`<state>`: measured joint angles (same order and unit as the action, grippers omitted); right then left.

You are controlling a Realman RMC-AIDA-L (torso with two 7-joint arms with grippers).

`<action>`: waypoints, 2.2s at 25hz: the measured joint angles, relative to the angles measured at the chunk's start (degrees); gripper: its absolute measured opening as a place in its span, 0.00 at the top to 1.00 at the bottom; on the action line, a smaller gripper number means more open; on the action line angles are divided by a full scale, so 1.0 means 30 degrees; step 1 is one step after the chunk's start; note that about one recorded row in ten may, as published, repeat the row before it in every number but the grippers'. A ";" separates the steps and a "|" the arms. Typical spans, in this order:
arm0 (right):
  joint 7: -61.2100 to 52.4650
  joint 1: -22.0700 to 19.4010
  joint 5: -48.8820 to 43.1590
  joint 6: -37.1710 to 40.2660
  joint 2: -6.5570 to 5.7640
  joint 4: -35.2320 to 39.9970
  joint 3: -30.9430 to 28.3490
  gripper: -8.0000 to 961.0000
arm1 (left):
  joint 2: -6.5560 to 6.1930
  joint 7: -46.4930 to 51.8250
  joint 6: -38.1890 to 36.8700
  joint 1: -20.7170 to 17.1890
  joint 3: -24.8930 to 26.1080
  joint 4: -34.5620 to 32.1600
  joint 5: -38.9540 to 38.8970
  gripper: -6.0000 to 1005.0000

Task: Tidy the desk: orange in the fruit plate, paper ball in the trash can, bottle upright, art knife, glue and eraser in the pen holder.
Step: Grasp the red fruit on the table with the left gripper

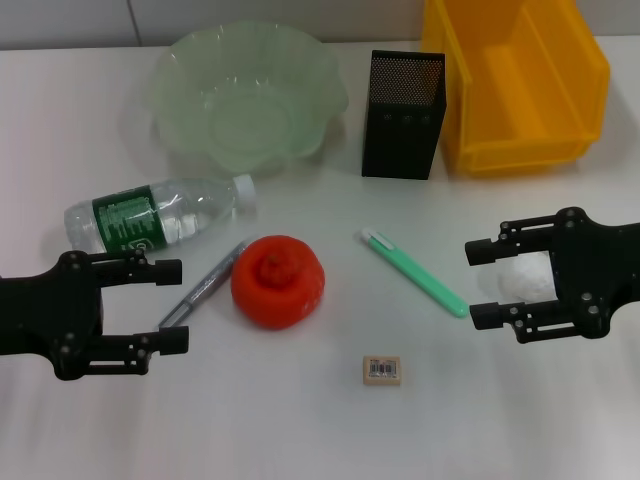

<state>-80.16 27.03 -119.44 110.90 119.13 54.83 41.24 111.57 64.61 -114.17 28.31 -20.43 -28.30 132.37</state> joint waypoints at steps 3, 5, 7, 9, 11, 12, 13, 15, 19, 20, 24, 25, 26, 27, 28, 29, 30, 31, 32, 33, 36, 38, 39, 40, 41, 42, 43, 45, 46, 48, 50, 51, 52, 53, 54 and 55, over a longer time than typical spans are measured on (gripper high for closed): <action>0.0065 -0.0075 0.0013 -0.0012 0.0007 0.0005 0.0006 0.31 | -0.0002 0.0190 0.0027 -0.0003 -0.0022 -0.0226 -0.0032 0.24; 0.0235 -0.0116 0.0038 -0.0029 0.0021 -0.0047 0.0010 0.31 | -0.0002 0.0190 0.0027 -0.0003 -0.0022 -0.0226 -0.0032 0.24; 0.0396 -0.0120 0.0052 -0.0073 0.0035 -0.0263 -0.0031 0.31 | 0.0016 0.0259 0.0031 0.0007 -0.0031 -0.0430 -0.0068 0.24; 0.0462 -0.0108 0.0056 -0.0104 0.0039 -0.0448 -0.0099 0.31 | 0.0042 0.0267 0.0031 0.0007 -0.0035 -0.0467 -0.0050 0.24; 0.0491 -0.0103 0.0060 -0.0118 0.0042 -0.0493 -0.0116 0.31 | 0.0061 0.0272 0.0031 0.0007 -0.0038 -0.0474 -0.0006 0.24; 0.0552 -0.0114 0.0065 -0.0118 0.0044 -0.0500 -0.0117 0.31 | 0.0068 0.0273 0.0030 0.0004 -0.0042 -0.0476 0.0002 0.24; 0.0624 -0.0125 0.0075 -0.0118 0.0046 -0.0518 -0.0144 0.31 | 0.0074 0.0273 0.0030 -0.0002 -0.0043 -0.0477 0.0002 0.24; 0.0735 -0.0147 0.0157 -0.0118 0.0047 -0.0618 -0.0229 0.31 | 0.0076 0.0278 0.0031 -0.0038 -0.0045 -0.0482 -0.0013 0.24; 0.0771 -0.0382 0.0312 -0.0114 0.0041 -0.0681 -0.0275 0.31 | 0.0253 0.0375 0.0161 -0.0162 0.0063 -0.1190 -0.0070 0.24; 0.0768 -0.0535 0.0314 -0.0118 0.0012 -0.0603 -0.0272 0.31 | 0.0368 0.0457 0.0256 -0.0176 0.0088 -0.1496 -0.0075 0.24; 0.0648 -0.1378 0.0259 -0.0230 -0.0082 0.0169 -0.0529 0.31 | 0.1317 0.0920 0.1035 0.0004 0.0125 -0.3339 -0.0079 0.25; 0.0637 -0.1622 0.0247 -0.0244 -0.0086 0.0464 -0.0815 0.31 | 0.1612 0.0990 0.1463 0.0165 0.0110 -0.3784 -0.0083 0.25; 0.0631 -0.1829 0.0235 -0.0249 -0.0089 0.0708 -0.1082 0.31 | 0.1904 0.1039 0.1924 0.0331 0.0061 -0.4154 -0.0084 0.25; 0.0625 -0.2038 0.0211 -0.0240 -0.0092 0.0956 -0.1419 0.31 | 0.2154 0.1058 0.2568 0.0613 -0.0062 -0.4378 -0.0090 0.25; 0.0610 -0.2222 0.0192 -0.0204 -0.0096 0.1165 -0.1702 0.31 | 0.2275 0.1059 0.2955 0.0803 -0.0166 -0.4373 -0.0090 0.25; 0.0587 -0.2383 0.0164 -0.0160 -0.0115 0.1340 -0.1960 0.31 | 0.2332 0.1054 0.3484 0.1118 -0.0367 -0.4063 -0.0092 0.25; 0.0552 -0.2526 0.0144 -0.0126 -0.0142 0.1464 -0.2181 0.31 | 0.2337 0.1050 0.3644 0.1239 -0.0436 -0.3935 -0.0095 0.25; 0.0528 -0.2637 0.0113 -0.0108 -0.0165 0.1552 -0.2361 0.31 | 0.2329 0.0966 0.4169 0.1718 -0.0708 -0.3374 -0.0102 0.25; 0.0511 -0.2745 0.0053 -0.0109 -0.0189 0.1620 -0.2580 0.31 | 0.2328 0.0890 0.4401 0.1923 -0.0850 -0.3120 -0.0108 0.25; 0.0506 -0.2817 -0.0024 -0.0107 -0.0207 0.1649 -0.2760 0.31 | 0.2328 0.0777 0.4633 0.2154 -0.1018 -0.2887 -0.0115 0.25; 0.0493 -0.2957 -0.0207 -0.0100 -0.0217 0.1682 -0.2987 0.31 | 0.2383 0.0553 0.5876 0.2771 -0.1994 -0.2012 -0.0126 0.25; 0.0441 -0.3047 -0.0416 -0.0101 -0.0209 0.1685 -0.2999 0.31 | 0.2391 0.0530 0.6889 0.3168 -0.2691 -0.1301 -0.0129 0.25; 0.0405 -0.3065 -0.0504 -0.0106 -0.0193 0.1686 -0.3000 0.31 | 0.2405 0.0498 0.7338 0.3322 -0.2969 -0.1036 -0.0134 0.25; 0.0355 -0.3082 -0.0590 -0.0117 -0.0165 0.1688 -0.3001 0.31 | 0.2424 0.0453 0.7712 0.3449 -0.3273 -0.0796 -0.0145 0.25; 0.0325 -0.3103 -0.0638 -0.0125 -0.0151 0.1689 -0.3004 0.31 | 0.2441 0.0406 0.7993 0.3527 -0.3481 -0.0639 -0.0150 0.25; 0.0302 -0.3127 -0.0673 -0.0130 -0.0144 0.1694 -0.3004 0.31 | 0.2460 0.0361 0.8232 0.3589 -0.3693 -0.0511 -0.0158 0.25; 0.0297 -0.3153 -0.0688 -0.0130 -0.0136 0.1700 -0.3007 0.31 | 0.2473 0.0318 0.8470 0.3636 -0.3901 -0.0398 -0.0170 0.25; 0.0261 -0.3186 -0.0700 -0.0104 -0.0116 0.1722 -0.3013 0.31 | 0.2493 0.0281 0.8957 0.3667 -0.4308 -0.0237 -0.0297 0.25; 0.0203 -0.3194 -0.0705 -0.0097 -0.0107 0.1728 -0.3013 0.31 | 0.2501 0.0269 0.9134 0.3651 -0.4474 -0.0168 -0.0388 0.25; 0.0061 -0.3202 -0.0768 -0.0075 -0.0090 0.1734 -0.3018 0.31 | 0.2517 0.0196 0.9616 0.3496 -0.5148 -0.0037 -0.0912 0.25; -0.0007 -0.3205 -0.0846 -0.0057 -0.0085 0.1735 -0.3012 0.31 | 0.2520 0.0128 1.0088 0.3331 -0.5903 0.0014 -0.1357 0.25; -0.0008 -0.3207 -0.0863 -0.0035 -0.0082 0.1735 -0.3002 0.31 | 0.2521 0.0121 1.0375 0.3250 -0.6343 0.0015 -0.1508 0.25; -0.0012 -0.3208 -0.0868 -0.0022 -0.0081 0.1735 -0.3002 0.31 | 0.2524 0.0132 1.0628 0.3202 -0.6707 0.0019 -0.1576 0.25; -0.0017 -0.3208 -0.0874 -0.0001 -0.0080 0.1735 -0.3001 0.31 | 0.2527 0.0181 1.0926 0.3156 -0.7148 0.0021 -0.1628 0.25; -0.0022 -0.3208 -0.0876 0.0022 -0.0078 0.1736 -0.3004 0.31 | 0.2530 0.0252 1.1156 0.3133 -0.7455 0.0025 -0.1653 0.26; -0.0028 -0.3208 -0.0879 0.0049 -0.0077 0.1735 -0.3011 0.31 | 0.2531 0.0313 1.1290 0.3127 -0.7616 0.0028 -0.1665 0.26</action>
<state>-80.24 17.40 -122.08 111.04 118.90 60.03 32.21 119.17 65.55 -80.30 37.69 -43.27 -28.22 127.37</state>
